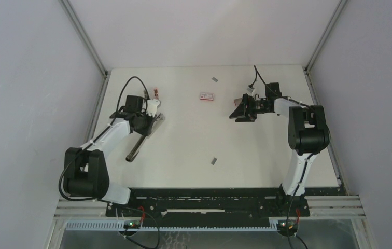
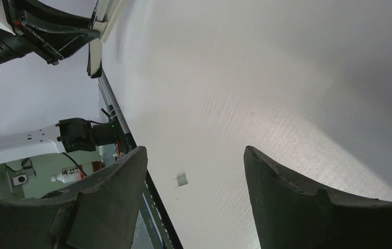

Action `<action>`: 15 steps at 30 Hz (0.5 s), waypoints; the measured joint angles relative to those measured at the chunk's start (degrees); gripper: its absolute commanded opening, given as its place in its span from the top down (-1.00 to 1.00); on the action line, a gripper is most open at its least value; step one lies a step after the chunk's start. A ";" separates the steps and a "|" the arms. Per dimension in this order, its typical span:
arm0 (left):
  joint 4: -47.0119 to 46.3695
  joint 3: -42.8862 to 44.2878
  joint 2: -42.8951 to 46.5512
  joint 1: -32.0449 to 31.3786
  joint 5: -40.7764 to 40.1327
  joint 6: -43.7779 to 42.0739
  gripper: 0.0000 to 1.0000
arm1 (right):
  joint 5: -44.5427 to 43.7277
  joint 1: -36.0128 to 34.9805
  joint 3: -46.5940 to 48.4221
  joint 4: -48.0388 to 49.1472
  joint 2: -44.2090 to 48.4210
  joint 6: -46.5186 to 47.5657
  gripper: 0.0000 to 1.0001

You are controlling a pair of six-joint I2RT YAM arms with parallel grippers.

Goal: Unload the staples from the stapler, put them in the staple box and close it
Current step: Place the stapler at the center of the board.

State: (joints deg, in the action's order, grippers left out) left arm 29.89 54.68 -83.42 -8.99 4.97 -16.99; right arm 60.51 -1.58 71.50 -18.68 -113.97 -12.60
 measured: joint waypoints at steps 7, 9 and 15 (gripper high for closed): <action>0.28 -1.22 1.86 3.54 -1.01 0.11 0.99 | 0.00 0.00 0.00 -0.02 0.00 0.00 -0.37; 0.52 -1.84 2.08 4.55 -1.40 0.13 1.00 | 0.00 0.00 0.00 -0.02 0.00 0.00 -0.37; 1.46 -2.82 2.23 8.00 -1.79 0.44 1.00 | 0.02 0.00 0.00 -0.02 0.00 0.00 -0.37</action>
State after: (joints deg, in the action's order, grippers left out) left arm 31.35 51.86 -81.19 -0.99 3.18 -16.56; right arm 60.53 -1.58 71.50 -18.70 -113.97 -12.60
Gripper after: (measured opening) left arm 0.297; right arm 0.684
